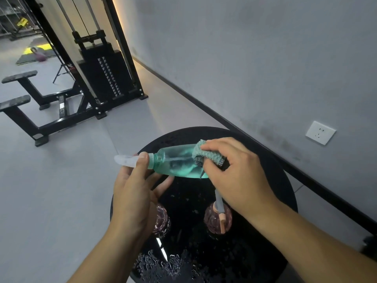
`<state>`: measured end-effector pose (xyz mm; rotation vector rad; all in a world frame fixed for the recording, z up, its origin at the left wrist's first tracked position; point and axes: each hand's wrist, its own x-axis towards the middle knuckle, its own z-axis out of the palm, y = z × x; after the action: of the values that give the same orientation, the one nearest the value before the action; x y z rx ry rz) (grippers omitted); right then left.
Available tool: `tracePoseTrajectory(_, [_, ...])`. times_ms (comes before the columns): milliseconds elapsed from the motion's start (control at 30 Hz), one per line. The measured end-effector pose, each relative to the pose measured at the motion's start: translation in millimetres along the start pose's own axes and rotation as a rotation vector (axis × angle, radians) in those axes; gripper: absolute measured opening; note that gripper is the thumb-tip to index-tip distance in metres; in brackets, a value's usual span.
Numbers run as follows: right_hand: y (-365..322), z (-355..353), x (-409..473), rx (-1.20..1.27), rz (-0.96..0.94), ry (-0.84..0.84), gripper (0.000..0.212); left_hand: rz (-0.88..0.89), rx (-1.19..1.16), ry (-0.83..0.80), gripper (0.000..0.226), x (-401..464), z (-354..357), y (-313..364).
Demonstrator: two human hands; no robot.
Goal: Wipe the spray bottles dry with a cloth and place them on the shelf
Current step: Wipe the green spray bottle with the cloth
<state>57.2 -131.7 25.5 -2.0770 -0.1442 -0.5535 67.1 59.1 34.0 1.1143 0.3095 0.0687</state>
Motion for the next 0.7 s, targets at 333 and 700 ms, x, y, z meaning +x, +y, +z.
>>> tracePoseTrajectory(333, [1, 1, -1, -0.024, -0.029, -0.039, 0.032, 0.055, 0.039, -0.01, 0.022, -4, 4, -1])
tracePoseTrajectory(700, [-10, 15, -11, -0.136, -0.195, -0.151, 0.038, 0.07, 0.117, -0.039, 0.021, -7, 6, -10])
